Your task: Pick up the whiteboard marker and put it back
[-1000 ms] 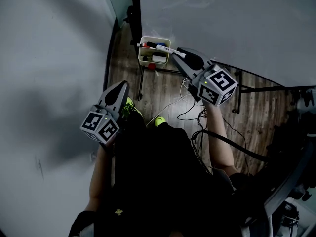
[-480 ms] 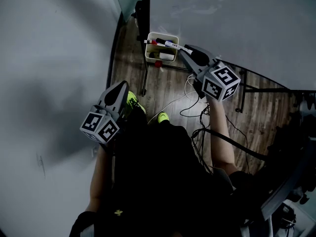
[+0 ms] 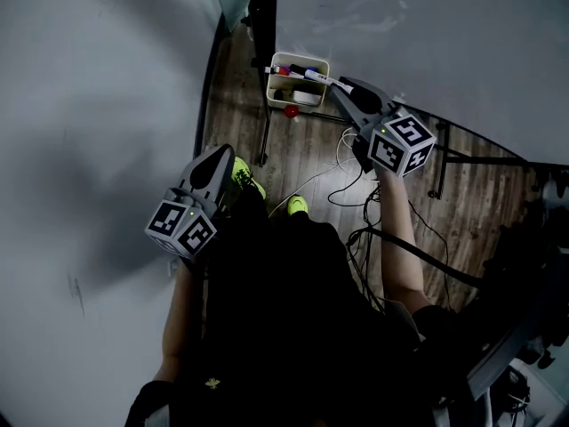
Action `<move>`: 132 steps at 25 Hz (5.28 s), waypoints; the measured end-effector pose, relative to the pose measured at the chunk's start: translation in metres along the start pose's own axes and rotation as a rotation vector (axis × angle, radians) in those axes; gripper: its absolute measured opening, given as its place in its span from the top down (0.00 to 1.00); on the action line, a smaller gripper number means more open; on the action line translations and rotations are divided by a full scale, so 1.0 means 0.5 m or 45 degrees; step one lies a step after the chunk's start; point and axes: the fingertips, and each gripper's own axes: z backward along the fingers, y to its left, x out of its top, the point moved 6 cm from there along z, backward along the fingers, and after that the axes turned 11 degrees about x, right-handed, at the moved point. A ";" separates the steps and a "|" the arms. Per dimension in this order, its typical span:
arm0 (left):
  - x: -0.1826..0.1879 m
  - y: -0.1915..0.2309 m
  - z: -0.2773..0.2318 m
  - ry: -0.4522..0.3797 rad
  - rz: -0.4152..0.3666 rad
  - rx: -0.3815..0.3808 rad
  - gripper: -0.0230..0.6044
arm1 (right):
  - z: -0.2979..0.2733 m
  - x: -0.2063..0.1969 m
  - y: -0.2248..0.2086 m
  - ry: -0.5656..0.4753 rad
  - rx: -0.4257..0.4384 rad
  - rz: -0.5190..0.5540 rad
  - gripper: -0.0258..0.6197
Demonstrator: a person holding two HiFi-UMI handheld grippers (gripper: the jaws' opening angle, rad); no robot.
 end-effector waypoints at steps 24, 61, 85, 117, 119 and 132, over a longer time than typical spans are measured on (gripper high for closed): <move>0.002 0.008 -0.004 0.034 0.002 0.044 0.91 | -0.027 -0.052 -0.058 0.003 -0.021 -0.138 0.85; 0.003 -0.001 -0.014 0.030 -0.015 0.012 0.91 | -0.018 -0.057 -0.050 0.022 -0.027 -0.109 0.74; -0.029 -0.164 0.074 -0.029 -0.098 0.090 0.91 | 0.170 -0.096 0.055 0.022 0.078 -0.067 0.74; -0.095 -0.076 0.327 -0.042 -0.035 -0.097 0.91 | 0.199 -0.209 0.417 0.062 -0.068 -0.042 0.78; -0.091 -0.075 0.346 -0.058 -0.052 -0.117 0.91 | 0.199 -0.203 0.451 0.048 -0.075 -0.019 0.78; -0.087 -0.121 0.432 -0.115 -0.135 -0.323 0.91 | 0.221 -0.179 0.637 -0.014 -0.124 0.102 0.80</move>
